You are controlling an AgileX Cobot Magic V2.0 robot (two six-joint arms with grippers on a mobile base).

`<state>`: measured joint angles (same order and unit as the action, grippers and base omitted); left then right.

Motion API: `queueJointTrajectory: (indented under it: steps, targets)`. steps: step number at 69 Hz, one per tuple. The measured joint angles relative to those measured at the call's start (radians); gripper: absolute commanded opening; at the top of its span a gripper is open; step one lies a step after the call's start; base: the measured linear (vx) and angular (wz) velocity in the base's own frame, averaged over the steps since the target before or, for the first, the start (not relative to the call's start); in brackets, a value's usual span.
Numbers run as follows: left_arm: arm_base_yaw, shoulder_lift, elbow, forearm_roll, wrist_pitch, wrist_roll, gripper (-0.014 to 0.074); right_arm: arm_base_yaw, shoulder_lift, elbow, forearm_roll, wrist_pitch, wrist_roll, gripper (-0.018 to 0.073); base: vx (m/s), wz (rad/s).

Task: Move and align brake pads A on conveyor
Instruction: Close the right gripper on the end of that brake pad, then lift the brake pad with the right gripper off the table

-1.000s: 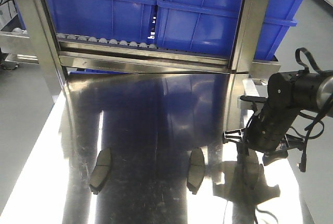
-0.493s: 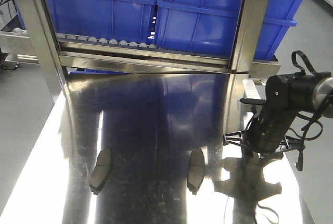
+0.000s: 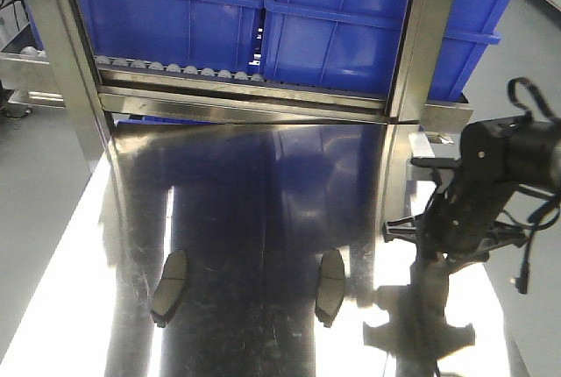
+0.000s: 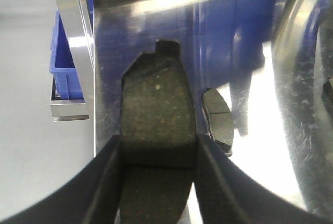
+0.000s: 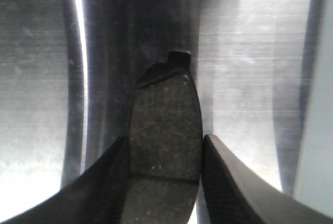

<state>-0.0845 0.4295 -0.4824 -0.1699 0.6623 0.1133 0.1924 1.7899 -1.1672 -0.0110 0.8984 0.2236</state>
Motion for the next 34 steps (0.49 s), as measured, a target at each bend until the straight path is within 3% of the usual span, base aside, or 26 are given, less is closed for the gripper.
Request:
queueJointTrajectory:
  steps: [34]
  targets:
    - [0.0, 0.0, 0.0, 0.0, 0.0, 0.0, -0.0006, 0.0, -0.48, 0.315, -0.013, -0.156, -0.122, -0.0007, 0.0, 0.0]
